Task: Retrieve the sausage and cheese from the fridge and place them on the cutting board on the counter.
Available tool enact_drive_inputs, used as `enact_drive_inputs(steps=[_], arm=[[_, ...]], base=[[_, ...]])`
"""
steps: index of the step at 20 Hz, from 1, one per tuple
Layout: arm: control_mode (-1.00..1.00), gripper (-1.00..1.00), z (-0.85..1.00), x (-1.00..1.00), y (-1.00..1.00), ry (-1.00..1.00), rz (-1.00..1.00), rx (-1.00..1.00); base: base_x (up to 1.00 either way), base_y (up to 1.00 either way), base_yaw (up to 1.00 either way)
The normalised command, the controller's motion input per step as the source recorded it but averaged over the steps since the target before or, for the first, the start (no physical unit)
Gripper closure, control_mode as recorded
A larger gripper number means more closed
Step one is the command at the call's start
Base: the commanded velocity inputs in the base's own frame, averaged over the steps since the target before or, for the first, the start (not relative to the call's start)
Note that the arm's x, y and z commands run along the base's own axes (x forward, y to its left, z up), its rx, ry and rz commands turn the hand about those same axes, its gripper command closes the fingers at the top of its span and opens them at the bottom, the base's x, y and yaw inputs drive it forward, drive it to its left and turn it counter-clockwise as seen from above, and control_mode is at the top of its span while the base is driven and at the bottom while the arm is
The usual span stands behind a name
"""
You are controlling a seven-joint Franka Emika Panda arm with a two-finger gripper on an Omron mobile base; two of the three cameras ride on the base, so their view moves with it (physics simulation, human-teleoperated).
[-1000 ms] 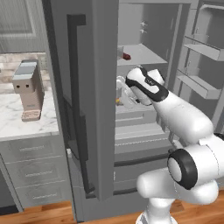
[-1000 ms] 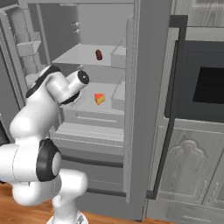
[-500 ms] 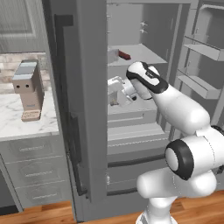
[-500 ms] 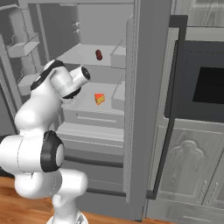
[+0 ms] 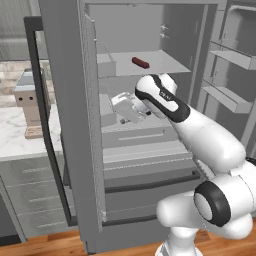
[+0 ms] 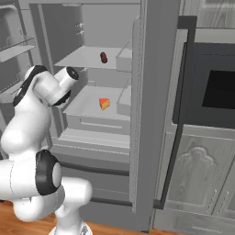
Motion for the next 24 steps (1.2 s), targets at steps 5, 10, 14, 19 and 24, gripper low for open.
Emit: enact_drive_inputs(steps=[5,10,14,19,24], arm=[[-1.00,-1.00,-0.06,-0.15,-0.56,-0.14,-0.05,-0.08],[-1.00,-1.00,-0.01,-0.36,-1.00,-0.21,-0.15,-0.20],[-1.00,-1.00,-0.39,0.00,-0.66,-0.09,-0.02,-0.28],[-1.00,-1.00,-0.07,-0.04,-0.81,-0.24,-0.11,-0.43],[-1.00,-1.00,0.27,-0.14,-0.38,-0.08,-0.22,-0.19]], base=[[0.00,0.00,0.00],[0.00,0.00,0.00],[0.00,0.00,0.00],[0.00,0.00,0.00],[0.00,0.00,0.00]])
